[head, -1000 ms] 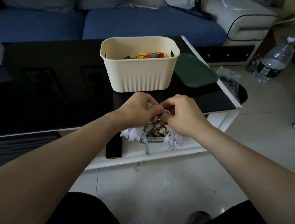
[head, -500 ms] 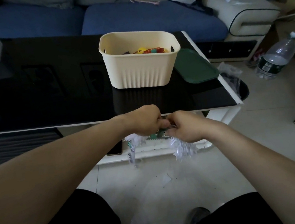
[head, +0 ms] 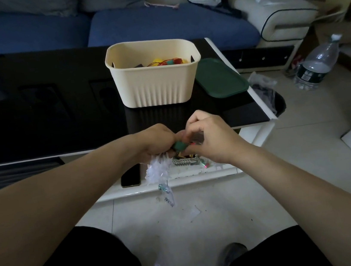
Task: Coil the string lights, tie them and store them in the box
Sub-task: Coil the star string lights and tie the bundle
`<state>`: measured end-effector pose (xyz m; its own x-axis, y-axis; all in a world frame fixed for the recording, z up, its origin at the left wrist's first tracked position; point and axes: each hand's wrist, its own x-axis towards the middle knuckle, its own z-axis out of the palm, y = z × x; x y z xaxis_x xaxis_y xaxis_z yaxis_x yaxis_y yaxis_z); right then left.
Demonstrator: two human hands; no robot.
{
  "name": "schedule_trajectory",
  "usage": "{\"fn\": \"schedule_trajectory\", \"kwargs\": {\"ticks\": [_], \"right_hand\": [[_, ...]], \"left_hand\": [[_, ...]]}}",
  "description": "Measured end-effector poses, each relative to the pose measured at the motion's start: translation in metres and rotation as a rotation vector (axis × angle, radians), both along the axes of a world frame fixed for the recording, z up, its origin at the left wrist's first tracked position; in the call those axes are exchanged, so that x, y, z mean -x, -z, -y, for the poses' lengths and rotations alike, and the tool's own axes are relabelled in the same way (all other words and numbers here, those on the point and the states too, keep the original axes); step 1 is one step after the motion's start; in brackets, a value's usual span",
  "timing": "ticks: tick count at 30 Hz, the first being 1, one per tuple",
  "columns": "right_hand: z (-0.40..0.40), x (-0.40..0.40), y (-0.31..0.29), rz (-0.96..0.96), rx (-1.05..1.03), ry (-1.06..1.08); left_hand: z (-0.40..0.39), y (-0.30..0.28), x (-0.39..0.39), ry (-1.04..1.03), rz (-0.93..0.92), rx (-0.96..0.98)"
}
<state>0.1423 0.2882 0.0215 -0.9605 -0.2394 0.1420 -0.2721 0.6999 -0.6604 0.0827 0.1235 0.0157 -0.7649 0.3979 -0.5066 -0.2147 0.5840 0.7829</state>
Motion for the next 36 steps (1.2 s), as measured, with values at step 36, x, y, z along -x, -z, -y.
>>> {"fn": "schedule_trajectory", "kwargs": {"ticks": [36], "right_hand": [[0.057, 0.019, 0.004, -0.021, 0.713, 0.685]], "left_hand": [[0.011, -0.018, -0.001, -0.074, -0.304, -0.311]]}}
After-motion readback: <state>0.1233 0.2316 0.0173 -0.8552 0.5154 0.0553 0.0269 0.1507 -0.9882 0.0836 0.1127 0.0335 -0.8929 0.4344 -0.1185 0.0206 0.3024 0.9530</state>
